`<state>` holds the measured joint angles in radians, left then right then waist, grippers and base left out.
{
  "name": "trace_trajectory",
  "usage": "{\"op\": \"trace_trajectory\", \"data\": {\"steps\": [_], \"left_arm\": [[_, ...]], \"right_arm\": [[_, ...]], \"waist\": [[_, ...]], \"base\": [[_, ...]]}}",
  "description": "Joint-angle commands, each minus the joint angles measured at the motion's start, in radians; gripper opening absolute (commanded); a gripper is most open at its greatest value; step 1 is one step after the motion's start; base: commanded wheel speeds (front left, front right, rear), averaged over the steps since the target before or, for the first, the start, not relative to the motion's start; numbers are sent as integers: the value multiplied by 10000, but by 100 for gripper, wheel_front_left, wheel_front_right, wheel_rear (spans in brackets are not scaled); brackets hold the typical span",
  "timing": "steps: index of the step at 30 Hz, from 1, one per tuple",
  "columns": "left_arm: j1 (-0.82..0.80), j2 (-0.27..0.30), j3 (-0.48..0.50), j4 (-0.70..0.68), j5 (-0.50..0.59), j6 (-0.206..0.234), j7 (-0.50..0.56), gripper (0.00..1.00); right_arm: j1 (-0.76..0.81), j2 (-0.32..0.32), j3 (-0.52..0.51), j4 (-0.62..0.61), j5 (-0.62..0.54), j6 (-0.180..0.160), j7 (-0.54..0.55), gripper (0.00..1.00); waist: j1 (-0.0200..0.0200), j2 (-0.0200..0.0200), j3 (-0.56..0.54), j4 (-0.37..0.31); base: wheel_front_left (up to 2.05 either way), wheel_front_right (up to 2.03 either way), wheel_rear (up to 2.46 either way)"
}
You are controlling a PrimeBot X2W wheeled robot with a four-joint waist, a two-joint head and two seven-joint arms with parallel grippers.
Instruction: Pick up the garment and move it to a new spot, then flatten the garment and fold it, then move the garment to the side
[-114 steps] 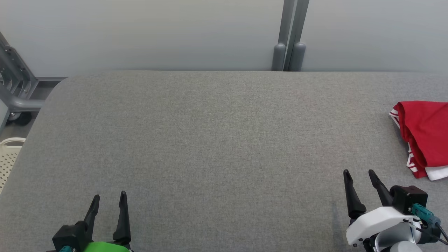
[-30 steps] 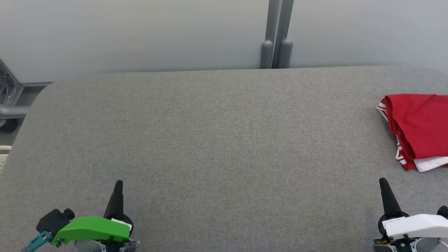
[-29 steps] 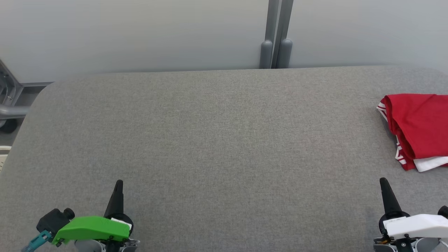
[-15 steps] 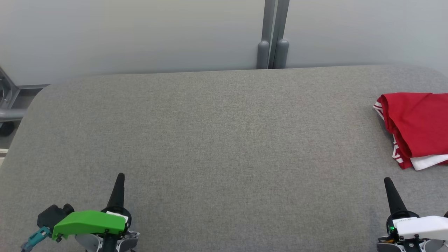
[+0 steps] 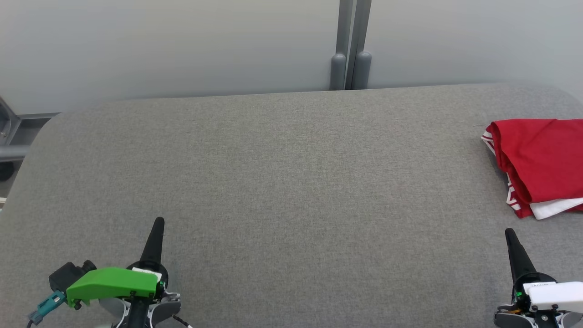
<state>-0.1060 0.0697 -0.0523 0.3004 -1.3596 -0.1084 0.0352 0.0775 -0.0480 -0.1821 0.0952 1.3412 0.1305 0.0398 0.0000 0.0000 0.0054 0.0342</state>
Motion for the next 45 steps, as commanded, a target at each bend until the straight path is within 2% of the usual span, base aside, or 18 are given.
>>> {"op": "trace_trajectory", "data": {"steps": [1, 36, 45], "left_arm": [[-235, -28, 65, -61, -264, -74, 87, 0], [-606, -185, 220, -94, -2534, -246, 761, 0], [-643, -199, 235, -93, -2729, -258, 829, 0]], "right_arm": [[80, -67, -58, -142, 314, 3, 54, 0], [262, -126, -316, -533, 2904, 4, 421, 0], [287, -134, -330, -567, 3153, 4, 446, 0]], "waist": [[0, 0, -3, -19], [0, 0, -48, -304], [0, 0, -53, -343]], "base": [[0, 0, 0], [0, 0, 0], [0, 0, 0]]}}
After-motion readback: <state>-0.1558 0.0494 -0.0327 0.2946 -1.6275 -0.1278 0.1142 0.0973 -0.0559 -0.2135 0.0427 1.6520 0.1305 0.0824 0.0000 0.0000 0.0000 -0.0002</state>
